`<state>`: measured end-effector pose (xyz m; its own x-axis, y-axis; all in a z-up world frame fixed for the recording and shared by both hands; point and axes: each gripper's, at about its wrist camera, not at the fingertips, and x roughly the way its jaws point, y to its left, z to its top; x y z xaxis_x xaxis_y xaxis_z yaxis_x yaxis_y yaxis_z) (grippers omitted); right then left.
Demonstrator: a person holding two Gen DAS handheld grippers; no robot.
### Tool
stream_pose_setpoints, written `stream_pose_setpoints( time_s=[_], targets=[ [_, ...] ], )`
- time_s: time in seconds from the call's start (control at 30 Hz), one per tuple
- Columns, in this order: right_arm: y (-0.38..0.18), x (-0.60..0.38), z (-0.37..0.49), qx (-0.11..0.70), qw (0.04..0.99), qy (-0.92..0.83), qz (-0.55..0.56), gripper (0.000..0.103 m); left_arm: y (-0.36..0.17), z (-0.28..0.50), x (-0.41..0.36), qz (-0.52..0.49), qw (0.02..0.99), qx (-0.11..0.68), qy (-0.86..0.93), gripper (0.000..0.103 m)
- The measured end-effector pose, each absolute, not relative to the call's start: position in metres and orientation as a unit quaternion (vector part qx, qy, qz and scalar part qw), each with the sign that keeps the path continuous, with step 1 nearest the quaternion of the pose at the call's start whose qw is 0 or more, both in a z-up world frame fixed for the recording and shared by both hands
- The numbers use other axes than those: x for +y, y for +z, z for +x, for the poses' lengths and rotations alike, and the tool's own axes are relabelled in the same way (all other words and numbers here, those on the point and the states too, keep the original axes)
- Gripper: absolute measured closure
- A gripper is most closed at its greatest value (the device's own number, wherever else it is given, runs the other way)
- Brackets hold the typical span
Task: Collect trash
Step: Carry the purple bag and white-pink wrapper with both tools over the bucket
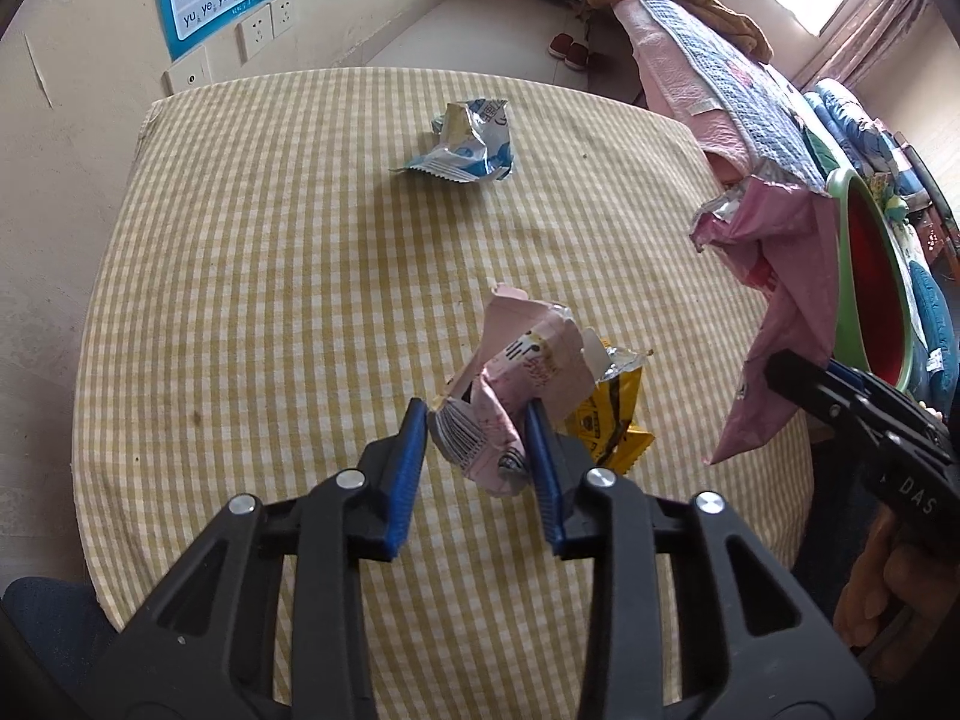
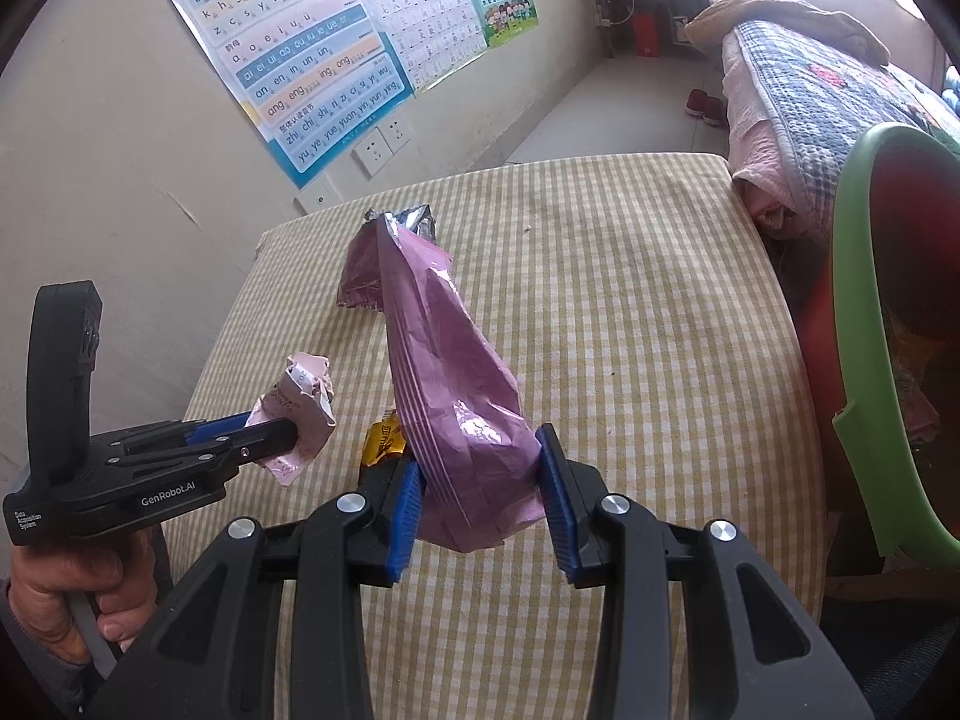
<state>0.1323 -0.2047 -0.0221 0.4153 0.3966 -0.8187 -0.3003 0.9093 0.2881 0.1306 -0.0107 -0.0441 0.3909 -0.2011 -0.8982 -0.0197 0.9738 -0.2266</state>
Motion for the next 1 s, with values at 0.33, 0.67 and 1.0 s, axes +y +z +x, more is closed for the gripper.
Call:
stream_pose_setpoints(
  time_s=[0.33, 0.67, 1.0],
  targets=[
    [0.007, -0.209, 0.118, 0.473, 0.855, 0.209, 0.044, 0.068, -0.006, 0.113, -0.019, -0.094, 0.849, 0.517, -0.055, 0.071],
    [0.025, -0.233, 0.107, 0.45, 0.871, 0.191, 0.056, 0.068, 0.027, 0.105, -0.044, -0.079, 0.867, 0.488, -0.069, 0.071],
    [0.046, -0.283, 0.109, 0.422, 0.89, 0.153, 0.085, 0.068, 0.048, 0.118, -0.088, -0.058, 0.874, 0.471, -0.103, 0.071]
  ],
)
